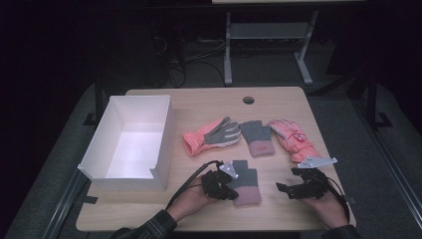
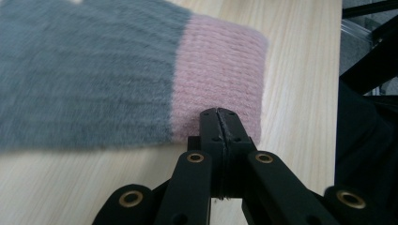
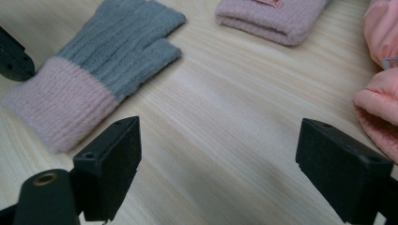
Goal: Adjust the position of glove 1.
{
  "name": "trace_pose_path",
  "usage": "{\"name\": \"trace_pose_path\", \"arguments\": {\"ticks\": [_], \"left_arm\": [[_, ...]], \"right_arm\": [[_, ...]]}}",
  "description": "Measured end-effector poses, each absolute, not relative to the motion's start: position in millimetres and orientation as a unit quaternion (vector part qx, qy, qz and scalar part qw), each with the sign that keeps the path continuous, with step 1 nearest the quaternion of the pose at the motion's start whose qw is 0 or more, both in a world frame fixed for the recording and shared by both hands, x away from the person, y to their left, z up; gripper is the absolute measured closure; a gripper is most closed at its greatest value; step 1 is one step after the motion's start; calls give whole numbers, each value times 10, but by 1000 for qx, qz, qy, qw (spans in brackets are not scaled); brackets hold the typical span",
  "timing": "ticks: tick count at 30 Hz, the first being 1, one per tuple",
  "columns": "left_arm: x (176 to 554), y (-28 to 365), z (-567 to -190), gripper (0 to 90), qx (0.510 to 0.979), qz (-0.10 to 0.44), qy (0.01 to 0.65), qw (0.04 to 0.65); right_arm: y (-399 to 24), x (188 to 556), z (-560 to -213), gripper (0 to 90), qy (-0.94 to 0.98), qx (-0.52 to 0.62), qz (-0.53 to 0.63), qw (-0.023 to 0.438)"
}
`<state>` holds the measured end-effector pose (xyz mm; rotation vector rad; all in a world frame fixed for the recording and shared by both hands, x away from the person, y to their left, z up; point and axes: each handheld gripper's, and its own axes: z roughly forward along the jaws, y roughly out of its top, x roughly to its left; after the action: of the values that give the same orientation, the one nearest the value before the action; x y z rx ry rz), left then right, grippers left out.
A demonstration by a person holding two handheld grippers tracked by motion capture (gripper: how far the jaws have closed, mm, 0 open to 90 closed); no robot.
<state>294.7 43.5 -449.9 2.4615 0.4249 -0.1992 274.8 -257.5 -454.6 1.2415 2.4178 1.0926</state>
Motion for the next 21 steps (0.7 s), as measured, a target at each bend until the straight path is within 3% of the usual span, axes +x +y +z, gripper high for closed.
{"name": "trace_pose_path", "arguments": {"ticks": [14, 21], "left_arm": [[2956, 165, -4512, 893, 933, -80, 135, 324], [2943, 327, -4428, 758, 931, -53, 131, 337]], "right_arm": [[-2576, 2716, -4516, 132, 807, 450, 365, 115], [-2557, 2730, -4528, 126, 812, 447, 357, 117]]}}
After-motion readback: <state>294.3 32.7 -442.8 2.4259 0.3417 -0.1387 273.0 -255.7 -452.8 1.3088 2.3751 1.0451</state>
